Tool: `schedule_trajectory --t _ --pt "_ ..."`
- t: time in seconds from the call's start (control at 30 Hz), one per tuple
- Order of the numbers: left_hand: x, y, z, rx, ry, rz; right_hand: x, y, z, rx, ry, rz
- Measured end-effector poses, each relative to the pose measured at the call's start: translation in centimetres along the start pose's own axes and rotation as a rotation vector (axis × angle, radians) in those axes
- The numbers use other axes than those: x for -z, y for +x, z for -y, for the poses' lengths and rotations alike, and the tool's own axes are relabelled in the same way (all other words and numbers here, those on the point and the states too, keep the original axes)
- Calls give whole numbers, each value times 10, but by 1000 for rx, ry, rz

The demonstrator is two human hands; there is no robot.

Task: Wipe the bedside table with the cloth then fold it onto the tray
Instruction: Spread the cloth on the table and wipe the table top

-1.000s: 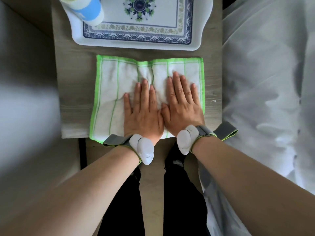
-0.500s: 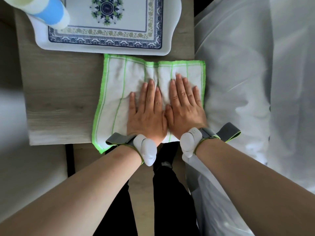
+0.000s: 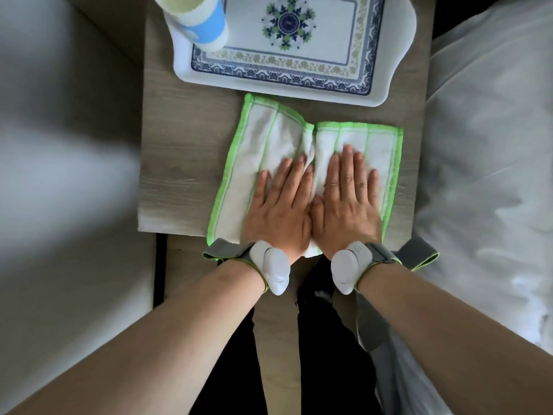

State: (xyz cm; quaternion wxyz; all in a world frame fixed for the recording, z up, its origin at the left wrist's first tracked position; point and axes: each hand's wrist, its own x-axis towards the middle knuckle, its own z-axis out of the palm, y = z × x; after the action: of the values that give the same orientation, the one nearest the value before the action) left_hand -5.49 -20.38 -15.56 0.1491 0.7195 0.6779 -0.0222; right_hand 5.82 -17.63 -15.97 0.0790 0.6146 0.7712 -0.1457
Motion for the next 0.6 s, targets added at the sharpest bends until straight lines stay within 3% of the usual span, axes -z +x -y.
schedule_trajectory --t 0.23,0.6 --pt "7 -14 39 16 -14 20 -5 1 42 6 -18 -1" --pt "11 -37 116 72 -6 -102 -17 10 121 66 -17 -36"
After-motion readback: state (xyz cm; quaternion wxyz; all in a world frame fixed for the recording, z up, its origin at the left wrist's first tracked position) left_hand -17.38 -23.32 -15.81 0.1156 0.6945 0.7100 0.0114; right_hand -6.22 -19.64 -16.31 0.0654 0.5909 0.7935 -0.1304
